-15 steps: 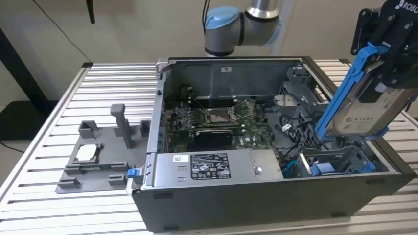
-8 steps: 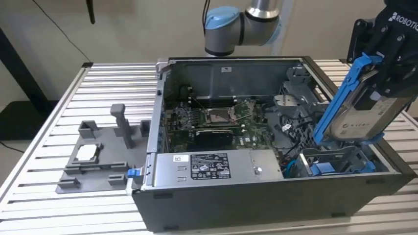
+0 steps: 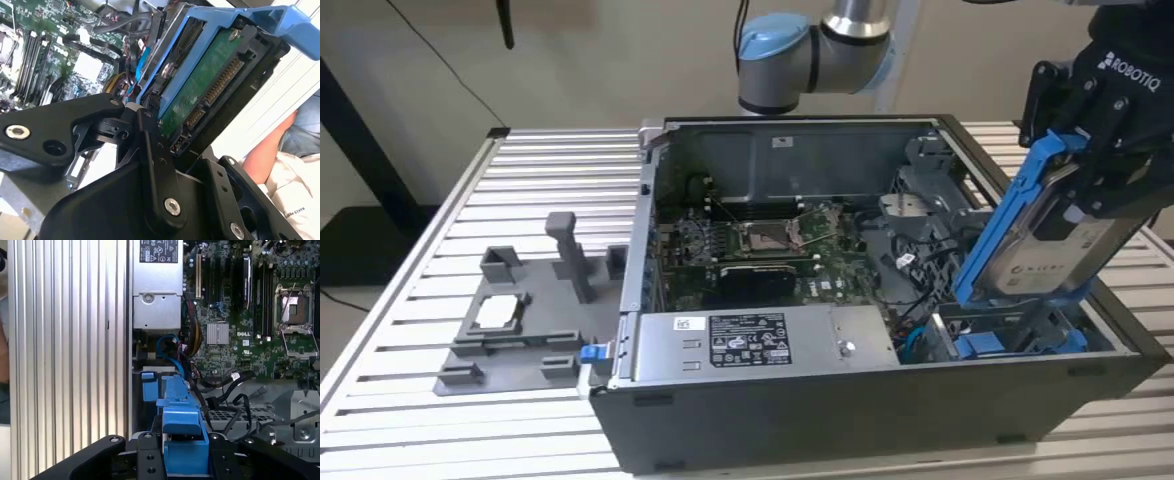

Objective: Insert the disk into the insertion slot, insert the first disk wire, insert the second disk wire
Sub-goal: 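Insert the disk into the insertion slot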

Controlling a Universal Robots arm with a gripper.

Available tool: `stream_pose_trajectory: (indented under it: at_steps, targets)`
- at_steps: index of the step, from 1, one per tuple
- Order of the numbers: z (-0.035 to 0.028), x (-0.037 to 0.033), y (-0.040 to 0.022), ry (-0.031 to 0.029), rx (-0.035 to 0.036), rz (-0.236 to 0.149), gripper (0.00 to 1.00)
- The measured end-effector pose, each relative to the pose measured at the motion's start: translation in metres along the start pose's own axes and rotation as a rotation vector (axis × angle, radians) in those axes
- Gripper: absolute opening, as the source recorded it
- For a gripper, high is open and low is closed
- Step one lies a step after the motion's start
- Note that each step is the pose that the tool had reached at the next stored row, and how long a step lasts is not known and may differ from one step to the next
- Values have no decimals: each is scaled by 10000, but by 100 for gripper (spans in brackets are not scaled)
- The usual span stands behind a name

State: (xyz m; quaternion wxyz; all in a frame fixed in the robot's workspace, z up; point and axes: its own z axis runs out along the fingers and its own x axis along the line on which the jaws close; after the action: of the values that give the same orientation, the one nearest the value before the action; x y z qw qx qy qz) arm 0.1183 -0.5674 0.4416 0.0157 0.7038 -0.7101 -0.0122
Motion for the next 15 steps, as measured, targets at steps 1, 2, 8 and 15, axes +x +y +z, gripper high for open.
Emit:
stream_pose_trajectory:
  at_steps: [1,2,8,15]
  targets:
    - [19,0,-1,0,0,-1,33]
    - [38,0,-1,0,0,-1,33]
    - [146,1,-5,-1,0,-3,33]
    - [274,11,-10,0,0,-7,33]
